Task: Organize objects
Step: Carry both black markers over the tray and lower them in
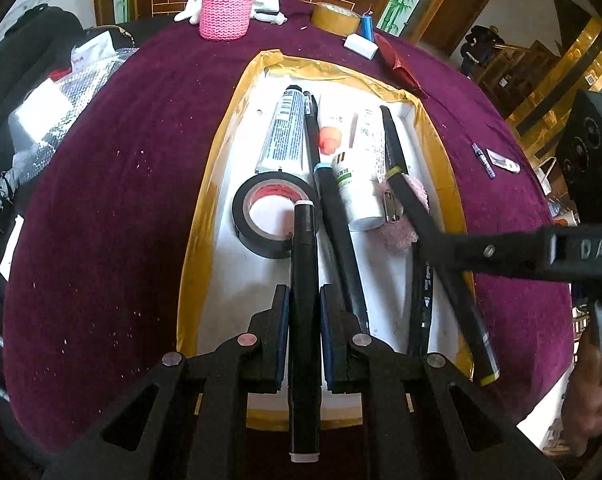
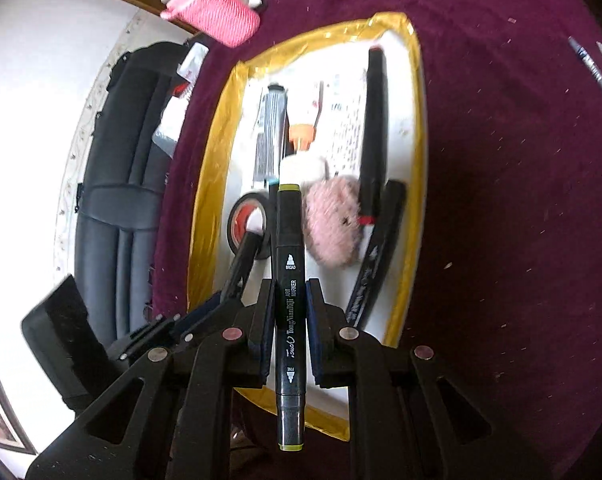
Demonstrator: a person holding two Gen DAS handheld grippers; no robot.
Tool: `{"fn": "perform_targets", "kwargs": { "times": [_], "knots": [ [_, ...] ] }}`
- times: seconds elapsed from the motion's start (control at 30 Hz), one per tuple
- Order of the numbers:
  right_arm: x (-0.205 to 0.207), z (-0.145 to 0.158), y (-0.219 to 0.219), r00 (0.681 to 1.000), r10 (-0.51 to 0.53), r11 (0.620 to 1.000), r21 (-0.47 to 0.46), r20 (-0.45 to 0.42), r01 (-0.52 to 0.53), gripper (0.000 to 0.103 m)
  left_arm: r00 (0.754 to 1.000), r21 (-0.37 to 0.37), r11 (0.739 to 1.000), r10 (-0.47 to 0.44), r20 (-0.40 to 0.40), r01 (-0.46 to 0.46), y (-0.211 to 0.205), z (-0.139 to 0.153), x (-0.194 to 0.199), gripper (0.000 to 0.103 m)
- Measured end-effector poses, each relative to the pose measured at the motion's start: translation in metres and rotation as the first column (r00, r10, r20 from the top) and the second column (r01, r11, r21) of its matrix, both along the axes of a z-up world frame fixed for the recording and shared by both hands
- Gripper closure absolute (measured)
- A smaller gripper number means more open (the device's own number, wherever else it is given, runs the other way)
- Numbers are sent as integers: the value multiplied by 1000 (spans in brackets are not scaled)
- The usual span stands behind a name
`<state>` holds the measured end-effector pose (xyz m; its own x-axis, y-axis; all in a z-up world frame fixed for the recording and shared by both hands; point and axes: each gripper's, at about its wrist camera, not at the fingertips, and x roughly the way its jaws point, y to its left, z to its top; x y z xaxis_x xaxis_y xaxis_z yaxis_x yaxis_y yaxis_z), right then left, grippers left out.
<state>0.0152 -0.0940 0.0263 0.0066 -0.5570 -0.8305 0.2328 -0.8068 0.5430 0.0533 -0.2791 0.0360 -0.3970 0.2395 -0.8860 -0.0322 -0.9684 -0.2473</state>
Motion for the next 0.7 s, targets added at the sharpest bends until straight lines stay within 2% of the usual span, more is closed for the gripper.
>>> {"fn": "perform_targets", "kwargs": {
  "times": [0.1,0.3,0.4,0.6,0.7],
  "knots": [
    [4,-5,-10,1000,6,999,37,-13,-6,90,1000,-12,1000,8,5,-8,-2,-2,-3,91],
    [0,-14,-16,999,1,995,103,-33,2,90,997,2,1000,-2,74,2,-2,-21,-13,91],
    [-6,-16,-19,999,0,989,144,-53,8,90,997,-5,1000,-11,73,11,1,-22,-15,91],
    [-18,-21,-18,999,-34,981,190,-42,41,90,997,-1,1000,-11,82,11,-1,-22,-15,91],
    [-17,-23,-19,999,-36,980,192,-28,41,90,996,7,1000,-1,85,0,-4,-17,-12,84]
  ]
}}
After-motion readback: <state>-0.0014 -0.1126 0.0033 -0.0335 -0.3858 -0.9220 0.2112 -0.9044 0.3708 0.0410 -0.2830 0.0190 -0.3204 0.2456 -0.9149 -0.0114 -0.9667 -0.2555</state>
